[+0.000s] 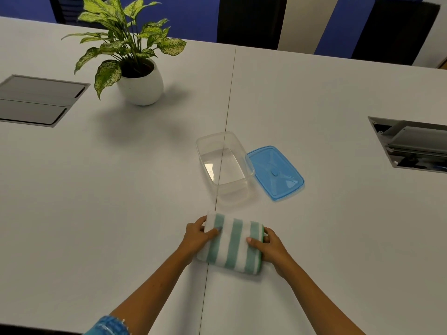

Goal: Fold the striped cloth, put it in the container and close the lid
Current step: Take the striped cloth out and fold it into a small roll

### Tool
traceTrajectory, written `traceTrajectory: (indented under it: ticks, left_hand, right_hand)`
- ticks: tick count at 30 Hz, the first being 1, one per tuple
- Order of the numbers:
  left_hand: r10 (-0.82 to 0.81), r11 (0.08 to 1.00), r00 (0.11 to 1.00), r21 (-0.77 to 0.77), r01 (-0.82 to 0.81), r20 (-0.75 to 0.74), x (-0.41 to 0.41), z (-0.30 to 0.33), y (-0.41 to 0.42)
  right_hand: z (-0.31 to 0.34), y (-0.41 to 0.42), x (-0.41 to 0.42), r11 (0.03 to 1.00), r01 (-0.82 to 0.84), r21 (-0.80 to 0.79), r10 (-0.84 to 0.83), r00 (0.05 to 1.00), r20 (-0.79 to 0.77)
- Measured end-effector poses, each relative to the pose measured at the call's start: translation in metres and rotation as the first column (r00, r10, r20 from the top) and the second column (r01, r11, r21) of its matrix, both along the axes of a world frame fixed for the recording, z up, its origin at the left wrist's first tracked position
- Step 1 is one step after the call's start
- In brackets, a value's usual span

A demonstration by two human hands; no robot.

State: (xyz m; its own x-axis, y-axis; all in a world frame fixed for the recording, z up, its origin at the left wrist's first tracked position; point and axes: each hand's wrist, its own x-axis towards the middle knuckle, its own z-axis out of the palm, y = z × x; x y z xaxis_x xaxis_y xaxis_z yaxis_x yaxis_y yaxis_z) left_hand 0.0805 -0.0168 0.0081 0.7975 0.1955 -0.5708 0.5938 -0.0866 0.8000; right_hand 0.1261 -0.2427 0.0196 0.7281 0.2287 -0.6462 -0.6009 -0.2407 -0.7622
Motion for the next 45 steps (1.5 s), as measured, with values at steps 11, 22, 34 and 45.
traceTrajectory:
  ticks: [11,22,34,45]
  left_hand:
    - [-0.107,0.994,0.959,0.046,0.099,0.262,-0.014,0.023,0.003]
    - [-0.330,0.941,0.936,-0.028,0.336,0.123,-0.039,0.008,0.006]
    - [-0.168,0.846,0.985,0.518,0.127,0.034,-0.032,-0.011,-0.021]
    - [-0.500,0.521,0.810,0.853,0.000,0.306,-0.016,-0.011,-0.044]
  right_hand:
    - [0.011,0.003,-0.020,0.979,0.130,-0.155,-0.037,0.869,0.493]
    - [0.014,-0.007,-0.043,0.997,-0.063,0.043,0.056,0.989,0.137]
    - [-0.012,0.008,-0.022,0.976,-0.039,-0.214,0.056,0.996,0.072]
    - [-0.017,0.040,-0.033,0.688,0.224,-0.690,0.516,0.517,0.683]
